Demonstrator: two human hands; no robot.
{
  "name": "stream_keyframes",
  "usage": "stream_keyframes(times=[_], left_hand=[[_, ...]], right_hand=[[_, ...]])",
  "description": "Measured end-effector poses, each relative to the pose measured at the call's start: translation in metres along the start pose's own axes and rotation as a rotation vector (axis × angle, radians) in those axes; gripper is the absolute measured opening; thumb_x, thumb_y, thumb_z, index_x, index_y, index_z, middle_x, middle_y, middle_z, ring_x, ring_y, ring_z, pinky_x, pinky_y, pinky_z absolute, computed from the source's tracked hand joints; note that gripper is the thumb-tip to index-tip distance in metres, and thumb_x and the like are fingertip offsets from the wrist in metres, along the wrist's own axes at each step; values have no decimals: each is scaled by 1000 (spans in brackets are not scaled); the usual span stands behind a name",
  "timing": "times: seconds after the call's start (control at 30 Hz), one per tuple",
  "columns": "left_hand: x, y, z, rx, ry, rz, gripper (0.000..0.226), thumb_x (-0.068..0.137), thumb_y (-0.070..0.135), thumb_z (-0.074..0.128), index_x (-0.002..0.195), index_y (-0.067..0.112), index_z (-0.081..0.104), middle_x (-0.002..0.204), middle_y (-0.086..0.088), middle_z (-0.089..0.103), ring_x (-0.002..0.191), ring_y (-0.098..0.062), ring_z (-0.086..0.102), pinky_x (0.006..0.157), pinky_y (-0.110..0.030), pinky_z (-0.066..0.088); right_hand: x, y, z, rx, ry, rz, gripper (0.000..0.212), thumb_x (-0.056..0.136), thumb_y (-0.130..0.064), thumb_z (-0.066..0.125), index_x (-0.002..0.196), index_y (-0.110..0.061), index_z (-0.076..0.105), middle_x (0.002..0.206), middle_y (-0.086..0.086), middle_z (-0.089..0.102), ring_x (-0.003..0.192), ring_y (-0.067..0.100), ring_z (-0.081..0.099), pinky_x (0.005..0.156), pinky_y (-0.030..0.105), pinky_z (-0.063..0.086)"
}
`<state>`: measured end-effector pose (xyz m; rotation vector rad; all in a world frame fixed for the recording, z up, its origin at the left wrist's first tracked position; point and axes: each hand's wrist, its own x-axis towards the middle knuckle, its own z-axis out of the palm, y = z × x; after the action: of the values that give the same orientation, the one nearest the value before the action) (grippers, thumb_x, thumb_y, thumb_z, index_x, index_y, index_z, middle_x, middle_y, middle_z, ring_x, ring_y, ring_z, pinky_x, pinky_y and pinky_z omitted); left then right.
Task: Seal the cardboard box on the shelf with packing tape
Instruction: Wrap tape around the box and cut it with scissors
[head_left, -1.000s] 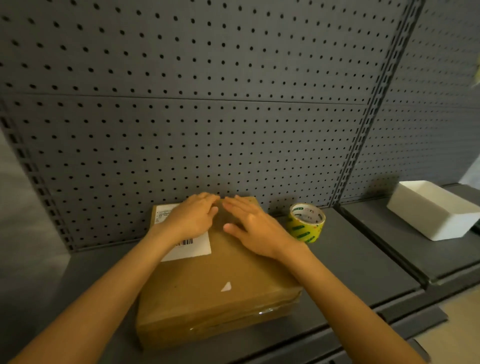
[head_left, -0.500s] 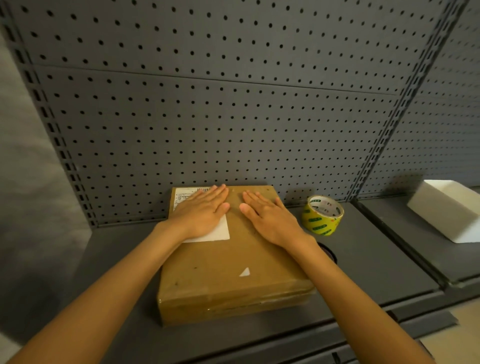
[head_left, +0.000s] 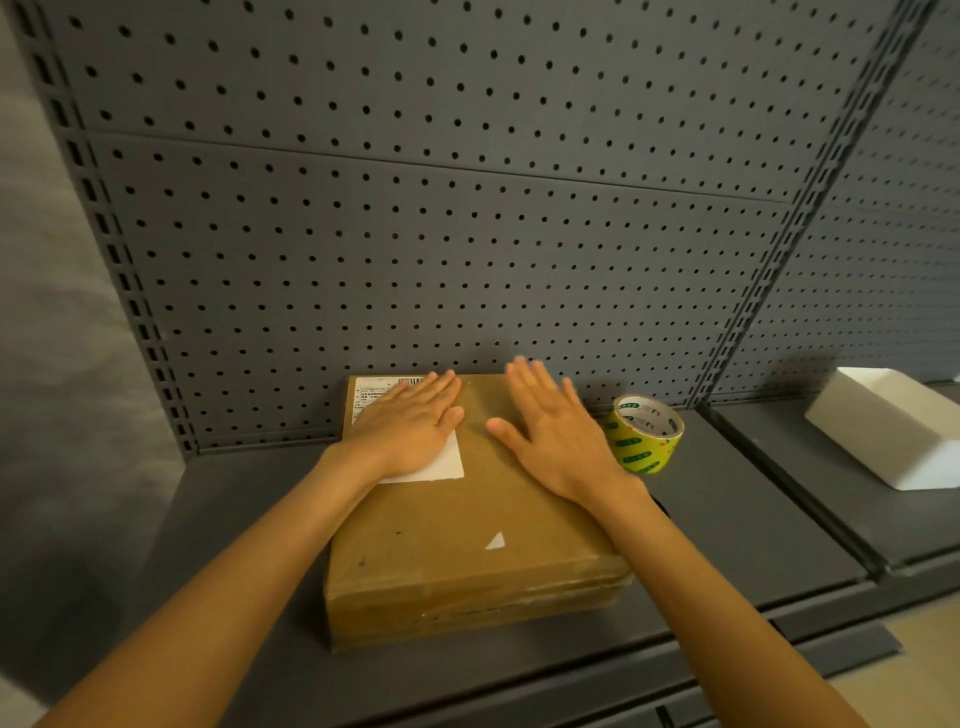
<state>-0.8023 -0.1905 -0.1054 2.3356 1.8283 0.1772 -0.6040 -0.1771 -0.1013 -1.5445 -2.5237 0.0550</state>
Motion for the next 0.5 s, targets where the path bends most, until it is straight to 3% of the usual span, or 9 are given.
stream_keyframes(times=[0.1, 0.23, 0.37, 0.5], left_hand=[[0, 3, 0, 6, 7, -14, 52, 102, 41, 6, 150, 24, -4, 158, 9, -9, 144, -4, -9, 117, -28, -5], [0, 5, -1, -2, 17, -31, 52, 102, 39, 6, 151, 24, -3, 158, 9, -8, 144, -5, -8, 118, -28, -4], [-1, 5, -1, -3, 20, -33, 51, 103, 39, 7, 151, 24, -2, 158, 9, -8, 144, -5, -7, 118, -29, -4], [-1, 5, 0, -4, 24, -34, 52, 102, 39, 7, 151, 24, -2, 158, 9, -8, 144, -5, -7, 118, -29, -4]], right_hand=[[1, -6, -3, 131, -107, -124, 62, 99, -50, 27, 151, -19, 17, 159, -3, 12, 146, 9, 5, 118, 30, 0], [-4, -7, -9, 169, -32, -132, 55, 98, -45, 38, 145, -17, 35, 153, 0, 29, 143, 11, 21, 110, 17, 6], [-19, -7, -14, 212, 83, -99, 44, 95, -47, 46, 126, -19, 60, 136, -4, 54, 130, 6, 44, 112, 28, 32], [-27, -12, -19, 187, 174, -74, 37, 95, -49, 45, 104, -26, 73, 106, -6, 72, 96, 11, 65, 83, 33, 50]])
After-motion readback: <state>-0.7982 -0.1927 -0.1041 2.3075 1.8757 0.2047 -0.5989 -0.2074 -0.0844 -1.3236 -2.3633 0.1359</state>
